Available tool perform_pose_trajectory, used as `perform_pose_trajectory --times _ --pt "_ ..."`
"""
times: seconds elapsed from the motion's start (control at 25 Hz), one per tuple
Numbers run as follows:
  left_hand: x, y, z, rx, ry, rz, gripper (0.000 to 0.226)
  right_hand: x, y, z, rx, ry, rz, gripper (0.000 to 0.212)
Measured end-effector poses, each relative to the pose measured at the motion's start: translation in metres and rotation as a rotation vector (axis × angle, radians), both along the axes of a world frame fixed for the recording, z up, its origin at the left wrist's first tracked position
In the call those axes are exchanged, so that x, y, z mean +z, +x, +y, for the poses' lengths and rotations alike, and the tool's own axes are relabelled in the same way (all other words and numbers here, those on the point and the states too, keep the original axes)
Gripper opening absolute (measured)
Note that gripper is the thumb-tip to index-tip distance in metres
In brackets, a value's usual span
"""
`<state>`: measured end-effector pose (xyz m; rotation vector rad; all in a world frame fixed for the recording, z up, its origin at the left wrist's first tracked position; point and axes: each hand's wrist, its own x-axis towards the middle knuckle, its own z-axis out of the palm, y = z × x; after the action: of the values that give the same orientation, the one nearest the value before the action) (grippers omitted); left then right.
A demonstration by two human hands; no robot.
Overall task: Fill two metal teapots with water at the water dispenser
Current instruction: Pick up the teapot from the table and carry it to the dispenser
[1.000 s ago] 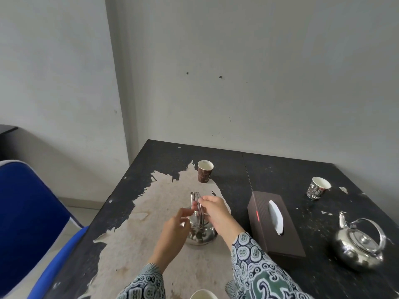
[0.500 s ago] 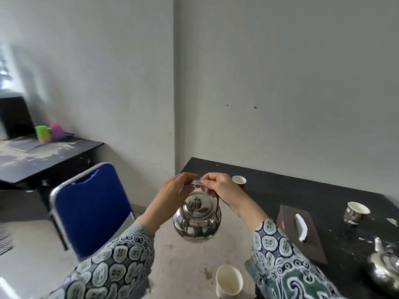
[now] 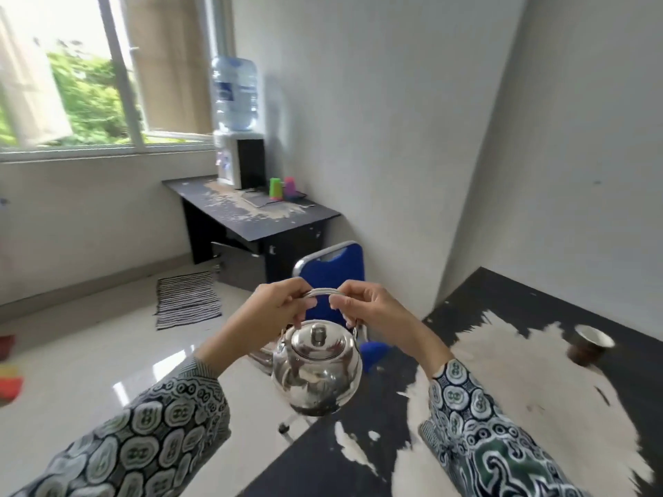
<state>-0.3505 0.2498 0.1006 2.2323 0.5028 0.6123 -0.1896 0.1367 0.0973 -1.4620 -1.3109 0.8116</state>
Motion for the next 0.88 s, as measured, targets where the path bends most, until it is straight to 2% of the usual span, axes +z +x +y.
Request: perform_pose_trajectory --times 0.16,0.4,0.48,0.6,0.88 --pt "-0.004 -0.060 0.102 0.092 -0.013 -0.027 0.028 -0.011 -0.050 0.115 0.115 0.025 0.093 0.024" --pt "0.007 -0.117 0.266 0.036 -0.089 -0.040 0.023 -0.005 -0.104 0.291 0.178 0.078 0.216 0.025" --pt "0.009 -0.125 0.319 0.018 -0.121 -0.053 0.023 -0.004 -0.112 0.343 0.197 0.083 0.230 0.025" --pt "0.003 -0.127 0.395 0.106 -0.169 -0.106 0.033 -0.006 -0.119 0.419 0.206 0.073 0.225 0.024" --pt "-0.026 -0.121 0.552 0.284 -0.076 -0.033 0.040 -0.027 -0.117 0.580 0.226 0.029 0.160 0.019"
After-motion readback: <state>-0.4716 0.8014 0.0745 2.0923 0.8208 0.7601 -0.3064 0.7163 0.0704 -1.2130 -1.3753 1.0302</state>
